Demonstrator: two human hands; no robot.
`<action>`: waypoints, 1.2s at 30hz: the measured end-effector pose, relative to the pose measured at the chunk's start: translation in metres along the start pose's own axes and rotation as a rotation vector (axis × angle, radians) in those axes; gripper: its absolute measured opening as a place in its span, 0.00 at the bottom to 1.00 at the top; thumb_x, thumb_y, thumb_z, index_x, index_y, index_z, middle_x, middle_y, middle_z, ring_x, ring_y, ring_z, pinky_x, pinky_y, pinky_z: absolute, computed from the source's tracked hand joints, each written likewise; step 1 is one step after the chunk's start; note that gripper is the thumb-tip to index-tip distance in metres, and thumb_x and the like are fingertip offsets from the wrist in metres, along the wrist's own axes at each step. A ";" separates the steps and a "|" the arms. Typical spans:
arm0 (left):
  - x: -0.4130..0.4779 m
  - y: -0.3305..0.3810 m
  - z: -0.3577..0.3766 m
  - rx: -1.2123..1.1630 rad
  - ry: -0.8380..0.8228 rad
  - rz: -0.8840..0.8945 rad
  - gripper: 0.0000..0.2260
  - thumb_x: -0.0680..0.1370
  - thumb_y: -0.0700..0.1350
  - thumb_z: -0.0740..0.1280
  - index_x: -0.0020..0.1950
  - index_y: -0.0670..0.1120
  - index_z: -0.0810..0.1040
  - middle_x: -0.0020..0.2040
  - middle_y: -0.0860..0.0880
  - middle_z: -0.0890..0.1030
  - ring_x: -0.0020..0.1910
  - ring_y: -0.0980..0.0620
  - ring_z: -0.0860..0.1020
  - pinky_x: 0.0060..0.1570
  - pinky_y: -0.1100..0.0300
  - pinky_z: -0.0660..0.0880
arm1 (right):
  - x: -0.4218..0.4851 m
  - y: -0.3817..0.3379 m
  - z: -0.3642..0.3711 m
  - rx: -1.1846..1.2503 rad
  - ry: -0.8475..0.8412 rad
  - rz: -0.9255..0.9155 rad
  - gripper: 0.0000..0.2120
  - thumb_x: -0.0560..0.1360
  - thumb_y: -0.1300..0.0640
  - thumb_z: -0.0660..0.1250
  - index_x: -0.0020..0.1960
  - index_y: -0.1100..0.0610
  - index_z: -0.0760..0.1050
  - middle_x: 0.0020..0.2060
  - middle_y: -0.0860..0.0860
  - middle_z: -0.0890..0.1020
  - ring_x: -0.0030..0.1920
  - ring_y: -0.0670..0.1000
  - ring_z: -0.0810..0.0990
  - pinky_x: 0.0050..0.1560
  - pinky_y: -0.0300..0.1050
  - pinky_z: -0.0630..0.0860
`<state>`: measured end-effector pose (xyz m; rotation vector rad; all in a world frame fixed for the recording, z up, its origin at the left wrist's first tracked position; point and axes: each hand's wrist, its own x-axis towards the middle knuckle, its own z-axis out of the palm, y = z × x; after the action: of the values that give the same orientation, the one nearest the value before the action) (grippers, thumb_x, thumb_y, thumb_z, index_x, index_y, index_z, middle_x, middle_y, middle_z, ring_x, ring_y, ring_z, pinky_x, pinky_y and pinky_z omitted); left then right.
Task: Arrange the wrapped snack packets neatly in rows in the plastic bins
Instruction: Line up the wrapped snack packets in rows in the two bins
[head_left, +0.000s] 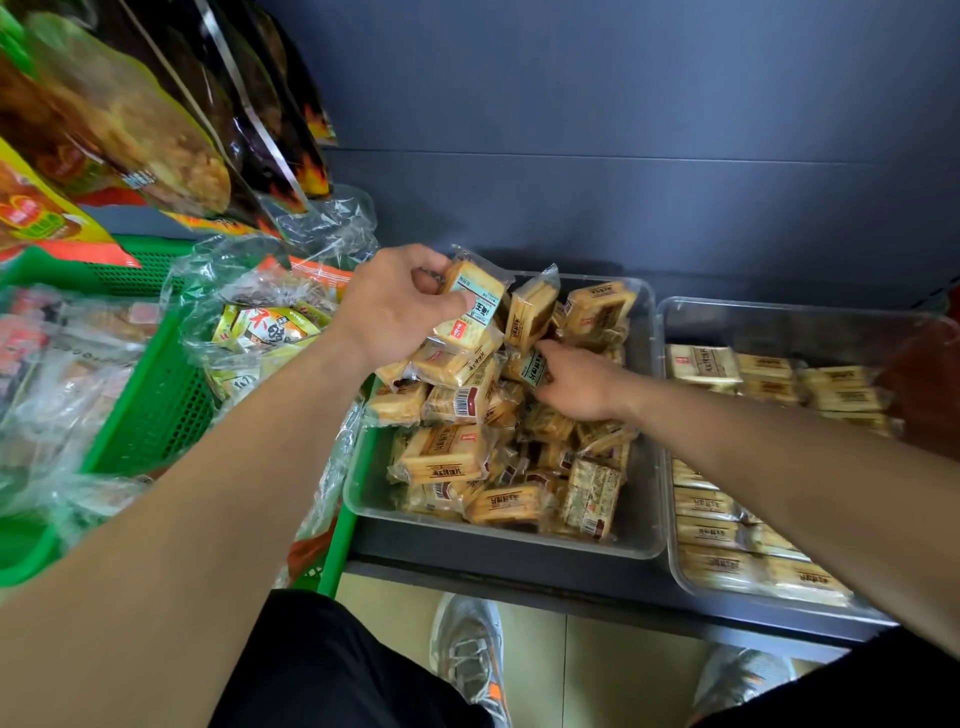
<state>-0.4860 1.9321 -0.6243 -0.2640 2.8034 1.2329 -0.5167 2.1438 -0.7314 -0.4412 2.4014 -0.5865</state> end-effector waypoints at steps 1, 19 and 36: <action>0.000 0.000 0.000 0.003 -0.001 0.002 0.13 0.75 0.52 0.76 0.57 0.51 0.83 0.45 0.54 0.82 0.44 0.56 0.81 0.40 0.65 0.72 | 0.004 0.003 0.000 0.024 0.014 0.025 0.31 0.77 0.55 0.68 0.77 0.53 0.61 0.73 0.54 0.70 0.73 0.59 0.68 0.73 0.60 0.67; -0.011 0.015 0.000 -0.048 -0.052 0.010 0.08 0.74 0.48 0.77 0.50 0.53 0.81 0.42 0.55 0.81 0.37 0.65 0.80 0.38 0.72 0.73 | -0.017 0.006 -0.019 0.126 0.111 -0.017 0.11 0.75 0.53 0.74 0.56 0.54 0.80 0.51 0.47 0.80 0.53 0.51 0.80 0.55 0.47 0.76; -0.031 0.091 0.065 -0.247 -0.343 0.055 0.19 0.75 0.36 0.74 0.63 0.50 0.78 0.53 0.49 0.84 0.51 0.52 0.85 0.53 0.54 0.83 | -0.200 0.147 -0.122 0.689 0.508 0.271 0.11 0.79 0.64 0.69 0.60 0.61 0.75 0.47 0.56 0.83 0.42 0.53 0.83 0.42 0.54 0.85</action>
<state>-0.4724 2.0446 -0.5985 0.0144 2.3864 1.4774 -0.4685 2.3936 -0.6213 0.3646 2.4352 -1.4528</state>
